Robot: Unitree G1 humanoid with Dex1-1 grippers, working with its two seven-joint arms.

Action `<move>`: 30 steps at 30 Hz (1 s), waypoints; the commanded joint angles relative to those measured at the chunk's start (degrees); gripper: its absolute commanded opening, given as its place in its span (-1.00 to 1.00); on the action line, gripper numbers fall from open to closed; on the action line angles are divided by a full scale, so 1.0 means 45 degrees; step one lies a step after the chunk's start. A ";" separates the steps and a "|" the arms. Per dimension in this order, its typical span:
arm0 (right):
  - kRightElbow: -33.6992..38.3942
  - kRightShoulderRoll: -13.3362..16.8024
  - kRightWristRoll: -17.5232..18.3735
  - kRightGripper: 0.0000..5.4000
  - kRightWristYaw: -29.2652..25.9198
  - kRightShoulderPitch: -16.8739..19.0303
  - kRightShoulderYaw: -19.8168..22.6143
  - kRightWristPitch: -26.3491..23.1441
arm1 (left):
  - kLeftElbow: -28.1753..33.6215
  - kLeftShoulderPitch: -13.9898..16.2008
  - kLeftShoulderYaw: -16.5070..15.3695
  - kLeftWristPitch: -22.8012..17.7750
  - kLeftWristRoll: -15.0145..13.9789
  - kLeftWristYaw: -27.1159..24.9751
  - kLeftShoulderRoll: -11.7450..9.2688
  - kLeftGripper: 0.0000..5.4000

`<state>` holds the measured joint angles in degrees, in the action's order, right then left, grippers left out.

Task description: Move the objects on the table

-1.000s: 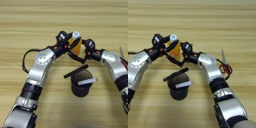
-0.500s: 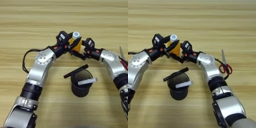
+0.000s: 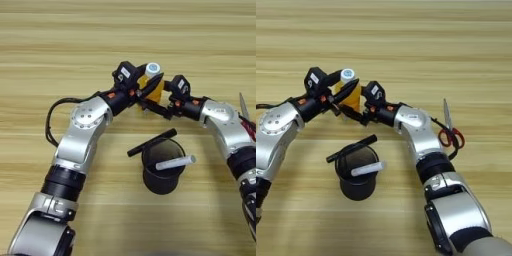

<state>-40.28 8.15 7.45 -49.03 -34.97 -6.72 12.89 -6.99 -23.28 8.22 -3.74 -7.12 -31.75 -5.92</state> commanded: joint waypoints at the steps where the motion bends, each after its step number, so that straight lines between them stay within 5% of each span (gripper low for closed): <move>1: 0.0246 -0.0127 0.0301 0.26 -0.0151 -0.0211 0.0176 -0.0145 | -0.0042 -0.0276 -0.0096 0.0299 -0.0143 0.0002 0.0015 -0.35; 18: 0.0147 -0.0017 0.0623 0.26 -0.0091 -0.0102 0.0857 -0.0365 | 0.0650 0.0153 -0.0095 0.1204 -0.0833 -0.0749 0.0000 0.36; 30: 0.0107 0.0596 0.0796 0.26 0.0741 0.0084 0.1858 -0.0453 | 0.0947 0.0101 -0.1221 0.1573 -0.1645 0.0217 0.0186 0.83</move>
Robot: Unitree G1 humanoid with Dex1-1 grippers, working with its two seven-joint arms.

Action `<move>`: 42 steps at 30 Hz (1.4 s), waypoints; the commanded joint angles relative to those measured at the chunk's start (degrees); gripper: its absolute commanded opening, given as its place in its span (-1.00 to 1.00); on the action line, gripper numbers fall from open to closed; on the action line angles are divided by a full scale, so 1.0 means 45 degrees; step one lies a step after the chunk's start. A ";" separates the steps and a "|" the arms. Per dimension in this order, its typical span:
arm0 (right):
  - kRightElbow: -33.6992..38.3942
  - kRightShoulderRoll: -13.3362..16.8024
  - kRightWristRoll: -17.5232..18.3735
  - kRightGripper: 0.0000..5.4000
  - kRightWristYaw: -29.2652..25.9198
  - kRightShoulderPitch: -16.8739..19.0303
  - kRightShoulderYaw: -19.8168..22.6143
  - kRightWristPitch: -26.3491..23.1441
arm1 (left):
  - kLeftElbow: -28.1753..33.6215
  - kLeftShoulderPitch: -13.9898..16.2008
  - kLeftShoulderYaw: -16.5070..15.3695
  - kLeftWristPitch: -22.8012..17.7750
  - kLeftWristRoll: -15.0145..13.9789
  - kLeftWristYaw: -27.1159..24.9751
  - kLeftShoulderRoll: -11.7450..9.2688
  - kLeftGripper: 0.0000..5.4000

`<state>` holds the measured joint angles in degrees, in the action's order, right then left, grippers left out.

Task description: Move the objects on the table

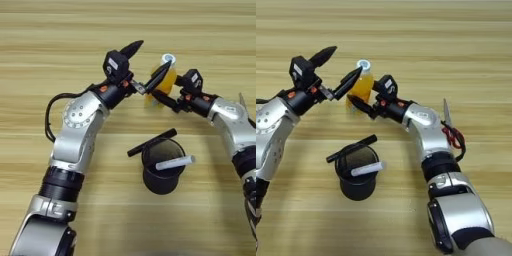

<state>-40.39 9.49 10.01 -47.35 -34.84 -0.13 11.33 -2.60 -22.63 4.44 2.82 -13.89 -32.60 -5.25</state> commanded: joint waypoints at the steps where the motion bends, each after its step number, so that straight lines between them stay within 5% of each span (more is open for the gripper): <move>1: 0.0153 0.0365 0.0218 0.26 0.0509 0.0094 0.0484 -0.0138 | -0.0086 -0.0068 -0.0502 0.0154 -0.0158 0.0521 0.0040 0.87; 9: 0.0470 0.0962 0.0068 0.26 0.1977 0.0655 0.1098 -0.0508 | -0.0809 -0.0424 -0.1613 0.0362 -0.0358 0.1716 0.0195 1.00; 16: 0.2236 0.1593 0.0114 0.26 0.2276 0.2257 0.1205 -0.0792 | -0.2659 -0.0851 -0.2298 0.1395 0.0602 0.3401 -0.0091 1.00; 27: 0.5362 0.1877 0.0333 0.26 0.2384 0.4663 0.1046 -0.2114 | -0.5280 -0.0632 -0.2516 0.3574 0.2797 0.6136 -0.0428 1.00; 36: 0.7783 0.2127 0.0465 0.26 0.2271 0.6048 0.0835 -0.3254 | -0.6888 -0.0580 -0.2640 0.4379 0.2538 0.6279 -0.0397 1.00; 42: 0.8029 0.2377 -0.0128 0.26 0.2419 0.6619 0.0514 -0.3058 | -0.7379 -0.0654 -0.2714 0.4653 0.2397 0.6183 -0.0385 1.00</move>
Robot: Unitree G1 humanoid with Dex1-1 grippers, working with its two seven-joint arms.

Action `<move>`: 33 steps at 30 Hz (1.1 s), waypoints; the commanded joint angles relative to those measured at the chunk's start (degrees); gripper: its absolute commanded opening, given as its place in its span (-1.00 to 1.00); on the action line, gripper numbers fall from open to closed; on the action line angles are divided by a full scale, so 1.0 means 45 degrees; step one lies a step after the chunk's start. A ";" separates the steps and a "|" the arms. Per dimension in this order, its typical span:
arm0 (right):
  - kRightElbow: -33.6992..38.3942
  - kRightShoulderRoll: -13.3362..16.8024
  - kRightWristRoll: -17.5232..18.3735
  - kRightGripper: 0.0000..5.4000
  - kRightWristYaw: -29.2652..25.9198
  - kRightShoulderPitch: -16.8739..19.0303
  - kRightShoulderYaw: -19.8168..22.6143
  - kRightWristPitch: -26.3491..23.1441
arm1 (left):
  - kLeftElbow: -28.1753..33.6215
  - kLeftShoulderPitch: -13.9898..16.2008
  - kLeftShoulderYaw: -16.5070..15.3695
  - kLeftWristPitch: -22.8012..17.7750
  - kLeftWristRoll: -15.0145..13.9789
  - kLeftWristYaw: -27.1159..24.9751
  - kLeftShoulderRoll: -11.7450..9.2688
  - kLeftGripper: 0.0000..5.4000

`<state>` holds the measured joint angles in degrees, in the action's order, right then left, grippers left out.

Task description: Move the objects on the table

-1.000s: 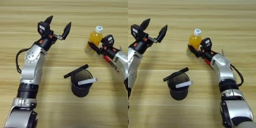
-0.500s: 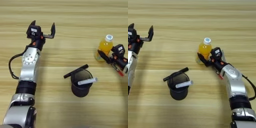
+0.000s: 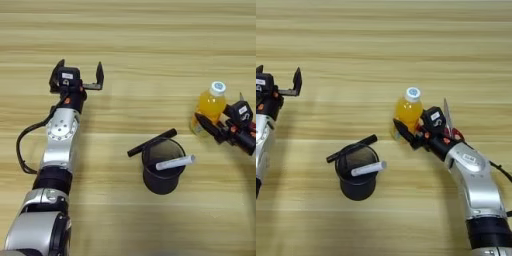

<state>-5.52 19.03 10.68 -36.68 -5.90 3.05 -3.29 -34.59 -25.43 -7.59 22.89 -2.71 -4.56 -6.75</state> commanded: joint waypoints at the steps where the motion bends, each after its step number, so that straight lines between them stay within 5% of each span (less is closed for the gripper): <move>1: 0.0232 0.0277 -0.0322 0.26 0.0071 0.0246 -0.0227 0.0257 | -0.0299 -0.0037 -0.0048 0.0240 -0.0086 -0.0050 -0.0050 1.00; 22: -0.1355 -0.0190 -0.0555 0.26 0.0526 0.0834 -0.0787 0.1952 | -0.0477 -0.0115 -0.0145 0.0633 -0.0150 -0.0265 -0.0194 1.00; 33: -0.1412 -0.0248 -0.0282 0.76 0.0640 0.0744 -0.0683 0.2121 | -0.0452 -0.0143 -0.0115 0.0724 -0.0161 -0.0379 -0.0164 1.00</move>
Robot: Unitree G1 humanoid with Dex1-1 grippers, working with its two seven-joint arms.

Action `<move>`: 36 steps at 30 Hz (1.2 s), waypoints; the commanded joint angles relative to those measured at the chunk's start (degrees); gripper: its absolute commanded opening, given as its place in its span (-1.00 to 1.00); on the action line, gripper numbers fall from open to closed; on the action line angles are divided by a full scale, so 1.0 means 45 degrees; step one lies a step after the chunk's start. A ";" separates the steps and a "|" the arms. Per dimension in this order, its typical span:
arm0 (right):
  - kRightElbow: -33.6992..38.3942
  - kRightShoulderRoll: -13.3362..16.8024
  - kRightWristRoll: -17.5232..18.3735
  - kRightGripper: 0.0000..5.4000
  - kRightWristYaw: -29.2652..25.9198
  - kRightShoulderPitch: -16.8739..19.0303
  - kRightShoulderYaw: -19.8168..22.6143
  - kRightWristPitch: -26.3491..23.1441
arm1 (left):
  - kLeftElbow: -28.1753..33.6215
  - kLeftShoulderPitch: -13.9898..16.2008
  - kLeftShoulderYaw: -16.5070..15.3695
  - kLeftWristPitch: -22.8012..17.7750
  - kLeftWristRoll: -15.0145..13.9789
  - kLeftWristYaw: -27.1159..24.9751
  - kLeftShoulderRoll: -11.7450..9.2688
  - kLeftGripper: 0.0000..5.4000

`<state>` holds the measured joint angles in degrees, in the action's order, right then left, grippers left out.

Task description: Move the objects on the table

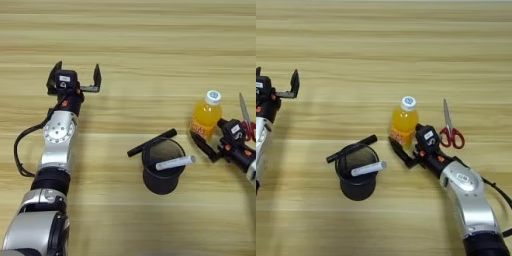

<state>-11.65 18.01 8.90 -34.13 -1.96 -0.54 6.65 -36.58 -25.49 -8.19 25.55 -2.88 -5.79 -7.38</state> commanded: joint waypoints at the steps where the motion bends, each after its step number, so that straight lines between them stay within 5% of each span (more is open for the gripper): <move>1: -0.0049 -0.0022 0.0128 0.78 0.0079 -0.0145 0.0135 -0.0083 | 0.0006 -0.0111 0.0033 0.0139 -0.0117 -0.0114 -0.0009 1.00; 7: -0.0038 -0.0079 0.0256 0.99 0.0137 -0.0246 0.0240 -0.0049 | 0.0008 -0.0098 0.0073 0.0176 -0.0097 -0.0136 0.0027 1.00; 36: 0.1522 -0.0074 0.2179 0.99 -0.1110 -0.0346 0.0938 0.0654 | -0.0111 -0.0198 0.0083 0.0342 -0.0130 -0.0240 0.0122 1.00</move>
<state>-6.15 17.28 17.91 -38.42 -3.13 3.15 9.41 -36.59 -25.54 -8.02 26.82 -2.90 -6.71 -7.20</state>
